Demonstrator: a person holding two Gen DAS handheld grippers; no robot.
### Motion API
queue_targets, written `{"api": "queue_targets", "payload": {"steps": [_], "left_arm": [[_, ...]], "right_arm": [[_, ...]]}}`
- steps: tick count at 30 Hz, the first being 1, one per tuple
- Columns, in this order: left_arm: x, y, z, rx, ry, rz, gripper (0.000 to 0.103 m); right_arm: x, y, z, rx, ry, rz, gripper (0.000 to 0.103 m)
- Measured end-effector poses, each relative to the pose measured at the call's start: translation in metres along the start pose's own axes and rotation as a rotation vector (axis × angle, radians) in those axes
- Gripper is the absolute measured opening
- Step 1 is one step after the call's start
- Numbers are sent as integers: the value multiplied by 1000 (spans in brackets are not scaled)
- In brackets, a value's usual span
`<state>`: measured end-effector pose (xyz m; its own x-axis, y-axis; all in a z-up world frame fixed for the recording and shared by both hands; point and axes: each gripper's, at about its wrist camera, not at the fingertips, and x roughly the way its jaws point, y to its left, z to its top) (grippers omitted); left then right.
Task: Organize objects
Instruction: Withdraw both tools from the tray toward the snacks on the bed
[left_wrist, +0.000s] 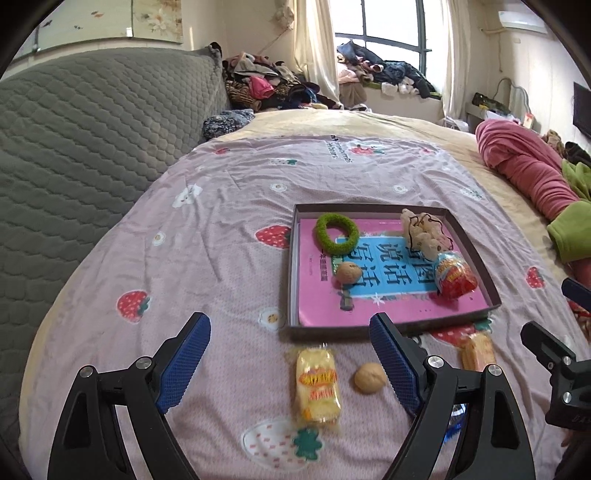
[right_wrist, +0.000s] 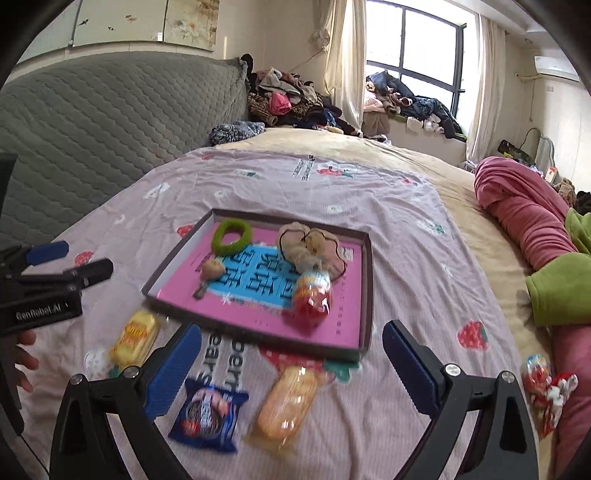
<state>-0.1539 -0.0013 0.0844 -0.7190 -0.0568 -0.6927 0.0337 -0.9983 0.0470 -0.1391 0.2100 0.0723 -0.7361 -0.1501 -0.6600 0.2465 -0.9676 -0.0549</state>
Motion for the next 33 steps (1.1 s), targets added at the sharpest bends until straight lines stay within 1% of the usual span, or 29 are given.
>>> {"api": "queue_targets", "payload": {"steps": [5,8,15,26,33], "left_arm": [[-21,1,-15,8,-7,4,89],[-35,1,-23,12,-9,-10,89],[-62,3,-31,25,-29,-13,89],[-103,18,-40,28,-61,-23,89],[-116,21,-51,21,-68,-36,89]], "right_arm": [[-31,5,0,-1,-21,-13,99],[-50,9,2,-1,-38,-16,99],[-85,24,4,-27,-69,-29,99],[-117,52,-3,-36,-90,-23,99],[-130,68,-14,-37,-90,-19,99]]}}
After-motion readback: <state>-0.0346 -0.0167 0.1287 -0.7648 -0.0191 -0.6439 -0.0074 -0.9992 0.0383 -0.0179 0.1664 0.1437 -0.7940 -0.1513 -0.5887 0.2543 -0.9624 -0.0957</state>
